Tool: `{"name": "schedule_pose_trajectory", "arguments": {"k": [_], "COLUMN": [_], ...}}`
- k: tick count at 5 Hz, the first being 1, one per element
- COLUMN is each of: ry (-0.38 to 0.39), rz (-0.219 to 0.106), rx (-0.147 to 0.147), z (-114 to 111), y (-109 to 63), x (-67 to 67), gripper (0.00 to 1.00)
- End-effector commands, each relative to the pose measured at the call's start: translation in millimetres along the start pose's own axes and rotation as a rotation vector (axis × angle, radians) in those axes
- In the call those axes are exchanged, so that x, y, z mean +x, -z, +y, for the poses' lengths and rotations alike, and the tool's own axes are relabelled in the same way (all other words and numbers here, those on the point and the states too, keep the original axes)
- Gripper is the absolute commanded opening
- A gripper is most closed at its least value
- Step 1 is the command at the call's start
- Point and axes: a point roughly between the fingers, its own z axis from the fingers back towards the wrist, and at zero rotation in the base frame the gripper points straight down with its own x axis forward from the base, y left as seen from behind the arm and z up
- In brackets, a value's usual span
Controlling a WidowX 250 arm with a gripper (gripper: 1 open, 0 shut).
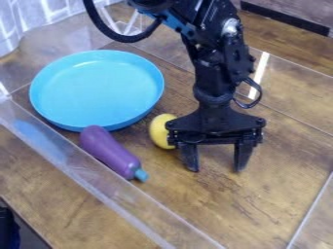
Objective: Move the carrot to the right side
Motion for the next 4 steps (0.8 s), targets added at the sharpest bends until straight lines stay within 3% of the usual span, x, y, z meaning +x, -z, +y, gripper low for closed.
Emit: {"name": "schedule_pose_trajectory", "arguments": {"k": [1,3,4], "ry": [0.090,0.177,0.144], "rz": [0.011,0.000,-0.018], "rx": [-0.019,-0.020,-0.013], "z": [-12,-2,-3], "y": [0.6,-7.1,-3.8], "x": [-5.6,7.9,4.4], "gripper": [1.00,1.00,1.00]}}
